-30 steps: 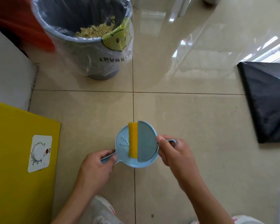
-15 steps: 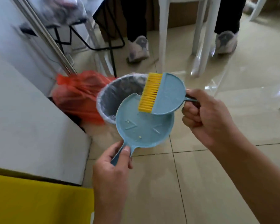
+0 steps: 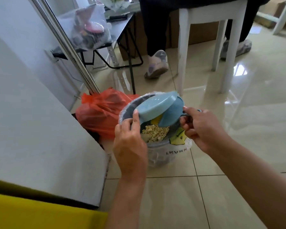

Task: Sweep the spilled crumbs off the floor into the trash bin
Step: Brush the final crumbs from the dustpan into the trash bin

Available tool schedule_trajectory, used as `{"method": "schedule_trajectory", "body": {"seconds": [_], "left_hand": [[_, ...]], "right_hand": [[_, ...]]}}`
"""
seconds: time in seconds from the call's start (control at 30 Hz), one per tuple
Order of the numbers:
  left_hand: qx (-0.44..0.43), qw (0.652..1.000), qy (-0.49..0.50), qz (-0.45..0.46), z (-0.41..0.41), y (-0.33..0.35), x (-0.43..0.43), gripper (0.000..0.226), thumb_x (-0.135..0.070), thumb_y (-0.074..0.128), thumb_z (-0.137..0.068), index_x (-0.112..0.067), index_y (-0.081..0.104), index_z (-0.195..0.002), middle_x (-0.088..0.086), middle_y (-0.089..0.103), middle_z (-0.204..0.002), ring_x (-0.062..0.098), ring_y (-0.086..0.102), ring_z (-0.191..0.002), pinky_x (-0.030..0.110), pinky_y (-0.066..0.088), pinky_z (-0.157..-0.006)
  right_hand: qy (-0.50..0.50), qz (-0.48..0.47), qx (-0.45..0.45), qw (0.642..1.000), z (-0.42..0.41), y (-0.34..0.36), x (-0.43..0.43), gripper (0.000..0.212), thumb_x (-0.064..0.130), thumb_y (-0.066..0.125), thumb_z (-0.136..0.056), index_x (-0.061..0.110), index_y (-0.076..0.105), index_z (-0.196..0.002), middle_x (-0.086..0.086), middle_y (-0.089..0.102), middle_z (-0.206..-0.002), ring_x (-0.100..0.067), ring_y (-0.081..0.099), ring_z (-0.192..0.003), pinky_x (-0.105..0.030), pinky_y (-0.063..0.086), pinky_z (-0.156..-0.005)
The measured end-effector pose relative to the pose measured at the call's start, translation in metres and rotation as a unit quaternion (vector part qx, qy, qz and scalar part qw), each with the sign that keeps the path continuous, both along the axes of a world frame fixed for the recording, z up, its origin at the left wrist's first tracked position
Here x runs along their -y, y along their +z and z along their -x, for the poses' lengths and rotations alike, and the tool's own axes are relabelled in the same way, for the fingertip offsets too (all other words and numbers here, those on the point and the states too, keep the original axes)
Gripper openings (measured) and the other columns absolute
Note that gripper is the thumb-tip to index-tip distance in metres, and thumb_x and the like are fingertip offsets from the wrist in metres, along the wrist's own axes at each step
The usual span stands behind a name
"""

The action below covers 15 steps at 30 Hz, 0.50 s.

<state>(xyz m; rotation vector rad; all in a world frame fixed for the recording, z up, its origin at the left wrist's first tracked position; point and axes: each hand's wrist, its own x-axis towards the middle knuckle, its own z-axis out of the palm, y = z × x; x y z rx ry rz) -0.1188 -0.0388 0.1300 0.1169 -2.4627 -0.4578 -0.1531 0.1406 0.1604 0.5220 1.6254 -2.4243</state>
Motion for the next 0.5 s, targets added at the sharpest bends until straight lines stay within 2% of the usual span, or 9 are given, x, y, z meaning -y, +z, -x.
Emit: {"method": "schedule_trajectory", "body": {"seconds": [0.13,0.23,0.3,0.37,0.4,0.43,0.47,0.5], "left_hand": [[-0.011,0.996,-0.009,-0.082,0.000,-0.007,-0.004,0.074,0.008,0.072,-0.084,-0.014,0.049,-0.151,0.009,0.065,-0.112,0.025,0.056,-0.096,0.037,0.064,-0.079],[-0.013,0.989,-0.015,-0.149,-0.001,-0.005,-0.004,0.071,0.006,0.069,-0.087,-0.015,0.049,-0.151,0.009,0.064,-0.116,0.024,0.055,-0.099,0.037,0.064,-0.080],[-0.016,0.982,-0.010,-0.185,-0.005,-0.001,-0.006,0.067,0.006,0.064,-0.090,-0.016,0.048,-0.152,0.008,0.065,-0.118,0.022,0.057,-0.103,0.034,0.062,-0.085],[-0.004,0.961,-0.002,-0.277,-0.009,0.006,-0.009,0.063,0.005,0.059,-0.094,-0.018,0.050,-0.151,0.000,0.068,-0.122,0.009,0.061,-0.107,0.021,0.057,-0.089],[0.016,0.939,0.010,-0.342,-0.010,0.011,-0.010,0.057,0.002,0.057,-0.096,-0.021,0.054,-0.148,-0.010,0.070,-0.119,-0.003,0.063,-0.098,0.013,0.055,-0.084],[0.047,0.909,0.020,-0.413,-0.010,0.014,-0.012,0.050,-0.001,0.055,-0.098,-0.025,0.061,-0.141,-0.016,0.074,-0.110,-0.009,0.065,-0.081,0.012,0.055,-0.072],[0.081,0.876,0.024,-0.475,-0.011,0.017,-0.013,0.043,-0.003,0.053,-0.098,-0.028,0.069,-0.130,-0.015,0.078,-0.097,-0.007,0.063,-0.063,0.018,0.055,-0.061],[0.110,0.848,0.024,-0.518,-0.013,0.019,-0.014,0.039,-0.004,0.051,-0.098,-0.032,0.073,-0.115,-0.006,0.080,-0.086,-0.003,0.059,-0.050,0.023,0.053,-0.052]], "right_hand": [[-0.020,-0.048,0.018,0.998,-0.002,-0.005,-0.001,0.016,0.021,0.052,-0.103,0.008,0.061,-0.102,-0.005,0.057,-0.058,-0.011,0.044,-0.048,-0.017,0.033,-0.034],[-0.031,-0.052,0.013,0.998,-0.005,-0.002,-0.001,0.017,0.021,0.051,-0.103,0.008,0.061,-0.104,-0.005,0.057,-0.059,-0.011,0.045,-0.048,-0.017,0.033,-0.034],[-0.044,-0.013,-0.022,0.999,-0.010,0.000,-0.002,0.018,0.021,0.050,-0.103,0.007,0.062,-0.100,-0.005,0.056,-0.060,-0.012,0.041,-0.049,-0.018,0.028,-0.035],[-0.065,0.063,-0.076,0.993,-0.016,0.002,-0.003,0.020,0.022,0.049,-0.103,0.008,0.060,-0.097,-0.003,0.054,-0.062,-0.012,0.037,-0.050,-0.020,0.023,-0.038],[-0.065,0.095,-0.101,0.988,-0.020,0.003,-0.003,0.021,0.024,0.048,-0.103,0.007,0.060,-0.100,-0.003,0.054,-0.063,-0.011,0.037,-0.051,-0.020,0.023,-0.039],[-0.053,0.114,-0.125,0.984,-0.023,0.005,-0.002,0.023,0.026,0.048,-0.104,0.007,0.062,-0.107,-0.003,0.055,-0.066,-0.011,0.037,-0.051,-0.020,0.023,-0.040],[-0.032,0.117,-0.146,0.982,-0.026,0.006,-0.001,0.027,0.027,0.047,-0.105,0.009,0.063,-0.117,-0.003,0.056,-0.069,-0.010,0.039,-0.052,-0.019,0.025,-0.041],[-0.008,0.101,-0.165,0.981,-0.029,0.006,0.002,0.029,0.027,0.046,-0.105,0.014,0.062,-0.126,-0.004,0.057,-0.072,-0.010,0.041,-0.053,-0.018,0.028,-0.041]]}}
